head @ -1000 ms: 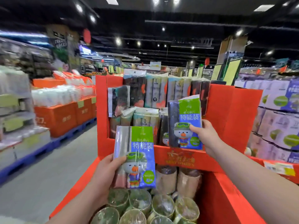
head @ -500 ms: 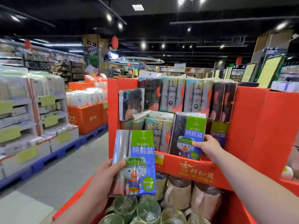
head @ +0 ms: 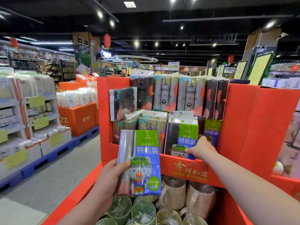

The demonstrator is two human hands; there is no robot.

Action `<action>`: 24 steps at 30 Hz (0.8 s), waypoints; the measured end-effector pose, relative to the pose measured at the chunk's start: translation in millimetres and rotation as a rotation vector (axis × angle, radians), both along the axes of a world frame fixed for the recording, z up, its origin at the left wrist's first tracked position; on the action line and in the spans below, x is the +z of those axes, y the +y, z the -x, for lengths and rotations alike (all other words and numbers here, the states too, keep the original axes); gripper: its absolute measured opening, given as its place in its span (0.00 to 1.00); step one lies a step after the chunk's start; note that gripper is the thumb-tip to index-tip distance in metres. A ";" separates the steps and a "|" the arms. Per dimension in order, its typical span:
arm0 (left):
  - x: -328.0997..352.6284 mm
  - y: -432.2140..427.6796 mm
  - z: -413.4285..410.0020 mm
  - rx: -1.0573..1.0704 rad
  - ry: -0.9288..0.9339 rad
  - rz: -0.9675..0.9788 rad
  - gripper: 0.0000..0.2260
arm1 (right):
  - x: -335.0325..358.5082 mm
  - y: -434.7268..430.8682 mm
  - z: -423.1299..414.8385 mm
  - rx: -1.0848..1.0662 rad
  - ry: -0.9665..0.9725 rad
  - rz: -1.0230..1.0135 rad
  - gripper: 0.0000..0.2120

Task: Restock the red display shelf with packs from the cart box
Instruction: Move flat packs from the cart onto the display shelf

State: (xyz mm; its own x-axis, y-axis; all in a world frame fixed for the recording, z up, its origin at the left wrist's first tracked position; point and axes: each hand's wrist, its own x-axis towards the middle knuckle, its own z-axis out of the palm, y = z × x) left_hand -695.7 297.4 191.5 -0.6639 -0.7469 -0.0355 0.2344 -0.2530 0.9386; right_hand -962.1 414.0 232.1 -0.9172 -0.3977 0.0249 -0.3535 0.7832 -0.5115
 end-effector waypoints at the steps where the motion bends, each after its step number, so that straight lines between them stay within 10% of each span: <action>1: 0.4 -0.1 2.5 -0.010 0.001 0.002 0.10 | 1.1 2.1 -2.0 0.003 0.012 0.031 0.36; 8: 19.9 12.7 39.4 -0.156 0.028 0.066 0.09 | 55.7 13.9 -29.8 0.360 0.255 0.331 0.22; 18: 57.2 45.1 117.8 -0.387 0.065 0.180 0.07 | 155.7 49.1 -24.3 0.584 0.222 -0.297 0.31; 24: 53.0 30.8 129.1 -0.255 -0.358 0.779 0.19 | 191.0 54.2 -9.5 0.461 0.385 -0.556 0.28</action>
